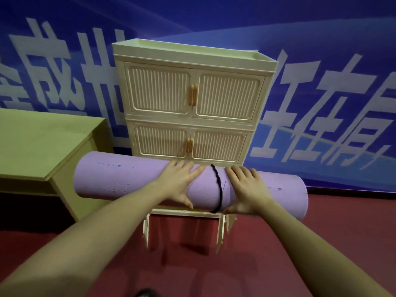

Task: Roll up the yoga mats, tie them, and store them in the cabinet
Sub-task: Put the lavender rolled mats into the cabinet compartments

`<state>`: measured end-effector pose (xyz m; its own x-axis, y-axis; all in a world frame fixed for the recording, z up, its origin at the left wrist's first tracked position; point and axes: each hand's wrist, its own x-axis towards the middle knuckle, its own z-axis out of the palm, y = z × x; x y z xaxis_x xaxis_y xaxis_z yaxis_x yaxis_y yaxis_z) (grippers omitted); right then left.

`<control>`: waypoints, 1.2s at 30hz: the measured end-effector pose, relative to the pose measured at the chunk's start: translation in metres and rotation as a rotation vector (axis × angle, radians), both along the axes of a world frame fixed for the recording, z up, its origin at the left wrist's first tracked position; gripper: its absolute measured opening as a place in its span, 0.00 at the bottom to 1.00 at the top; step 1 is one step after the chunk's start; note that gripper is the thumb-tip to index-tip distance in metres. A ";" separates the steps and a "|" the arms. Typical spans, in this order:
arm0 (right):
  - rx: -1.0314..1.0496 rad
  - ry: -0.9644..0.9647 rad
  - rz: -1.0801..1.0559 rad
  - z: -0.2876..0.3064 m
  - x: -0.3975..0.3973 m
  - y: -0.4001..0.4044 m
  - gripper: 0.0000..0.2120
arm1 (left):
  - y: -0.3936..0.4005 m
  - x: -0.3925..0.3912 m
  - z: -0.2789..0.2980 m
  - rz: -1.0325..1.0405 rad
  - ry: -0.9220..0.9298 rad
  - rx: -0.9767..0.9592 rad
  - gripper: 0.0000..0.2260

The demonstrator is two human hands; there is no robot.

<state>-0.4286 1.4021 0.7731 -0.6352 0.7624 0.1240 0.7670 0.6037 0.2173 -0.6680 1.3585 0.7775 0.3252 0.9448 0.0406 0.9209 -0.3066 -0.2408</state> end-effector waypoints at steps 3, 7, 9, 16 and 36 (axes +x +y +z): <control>-0.010 0.023 -0.056 -0.015 -0.033 0.035 0.57 | 0.049 -0.036 -0.010 -0.066 0.004 -0.027 0.56; -0.047 0.027 -0.140 -0.033 -0.072 0.065 0.56 | 0.101 -0.077 -0.023 -0.157 0.024 -0.072 0.56; -0.074 0.026 -0.183 -0.042 -0.087 0.075 0.56 | 0.123 -0.092 -0.032 -0.206 0.022 -0.098 0.56; -0.209 0.059 -0.390 -0.082 -0.096 0.079 0.56 | 0.177 -0.095 -0.074 -0.403 -0.018 -0.225 0.55; -0.450 0.126 -0.621 -0.258 -0.051 0.101 0.52 | 0.259 -0.030 -0.258 -0.634 0.064 -0.455 0.56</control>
